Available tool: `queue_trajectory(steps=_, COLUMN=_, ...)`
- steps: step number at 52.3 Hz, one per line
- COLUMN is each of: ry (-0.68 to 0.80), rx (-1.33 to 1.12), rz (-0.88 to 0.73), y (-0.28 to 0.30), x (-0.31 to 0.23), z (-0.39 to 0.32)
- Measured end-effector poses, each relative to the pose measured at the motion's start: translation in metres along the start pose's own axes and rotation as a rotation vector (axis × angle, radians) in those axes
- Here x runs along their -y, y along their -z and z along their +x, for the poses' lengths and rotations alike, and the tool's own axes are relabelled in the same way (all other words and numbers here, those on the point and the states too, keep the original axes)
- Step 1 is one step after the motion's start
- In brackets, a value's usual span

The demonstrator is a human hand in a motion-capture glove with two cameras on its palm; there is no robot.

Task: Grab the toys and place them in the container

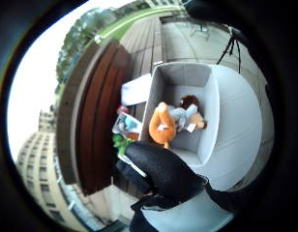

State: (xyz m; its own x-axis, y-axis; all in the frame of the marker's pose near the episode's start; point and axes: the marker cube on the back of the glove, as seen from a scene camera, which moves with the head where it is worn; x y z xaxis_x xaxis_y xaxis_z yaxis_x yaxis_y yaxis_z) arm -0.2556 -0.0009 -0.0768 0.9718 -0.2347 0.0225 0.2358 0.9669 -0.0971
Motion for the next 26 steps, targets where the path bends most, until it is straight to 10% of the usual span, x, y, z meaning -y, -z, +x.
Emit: queue_trajectory(steps=26, ry=-0.140, rx=-0.087, rz=-0.019, y=-0.015, x=-0.046, z=0.166)
